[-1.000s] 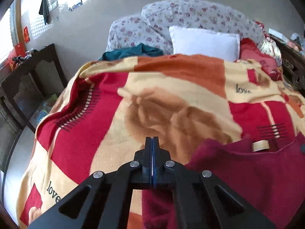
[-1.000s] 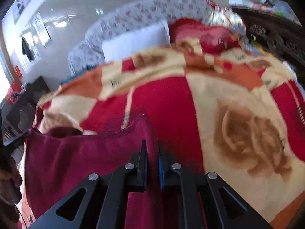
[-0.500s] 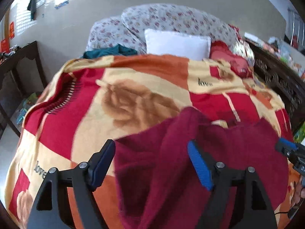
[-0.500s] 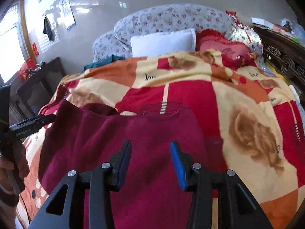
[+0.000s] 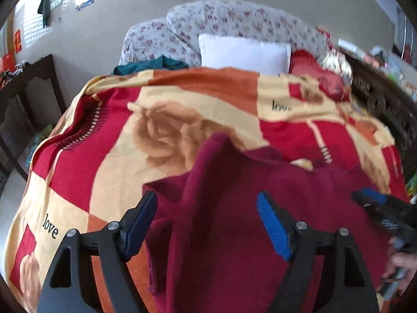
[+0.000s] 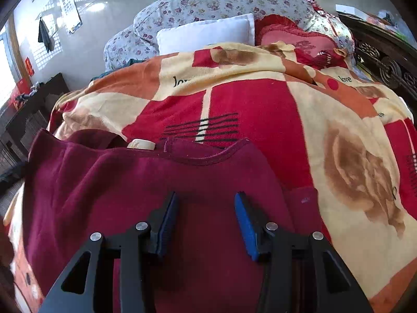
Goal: Fold small clothes
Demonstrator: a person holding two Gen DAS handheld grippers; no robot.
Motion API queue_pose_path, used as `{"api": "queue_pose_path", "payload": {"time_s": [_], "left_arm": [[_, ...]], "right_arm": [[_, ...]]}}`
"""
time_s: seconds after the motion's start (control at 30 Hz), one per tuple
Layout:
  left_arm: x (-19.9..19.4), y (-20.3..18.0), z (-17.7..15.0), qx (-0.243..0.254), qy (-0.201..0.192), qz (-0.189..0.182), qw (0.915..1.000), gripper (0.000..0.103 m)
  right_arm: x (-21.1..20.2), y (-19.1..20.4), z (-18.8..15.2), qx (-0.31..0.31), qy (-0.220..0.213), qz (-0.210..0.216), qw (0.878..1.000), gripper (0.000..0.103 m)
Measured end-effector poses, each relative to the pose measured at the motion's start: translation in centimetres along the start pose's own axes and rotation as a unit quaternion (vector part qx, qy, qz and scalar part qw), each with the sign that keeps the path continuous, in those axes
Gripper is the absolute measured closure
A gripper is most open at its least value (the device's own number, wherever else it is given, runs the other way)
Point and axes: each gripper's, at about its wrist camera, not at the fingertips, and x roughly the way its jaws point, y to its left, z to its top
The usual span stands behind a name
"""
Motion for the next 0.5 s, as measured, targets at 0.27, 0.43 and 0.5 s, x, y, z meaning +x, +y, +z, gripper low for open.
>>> {"api": "queue_pose_path", "payload": {"time_s": [0.27,0.43,0.5], "left_arm": [[3.5,3.2,0.4,-0.061,0.024,0.023,0.9976,0.021],[5.1,3.7,0.3,-0.064,0.031,0.039,0.9967,0.008],[4.6,3.7,0.1,-0.064,0.029,0.04,0.9967,0.008]], "right_arm": [[-3.9,-0.1,-2.0,-0.028,-0.017,-0.023,0.999,0.038],[-1.8,-1.4,-2.1,-0.009,-0.011,-0.028,1.0,0.037],[-2.4,-1.3,-2.0,-0.004,-0.011,-0.03,0.999,0.037]]}}
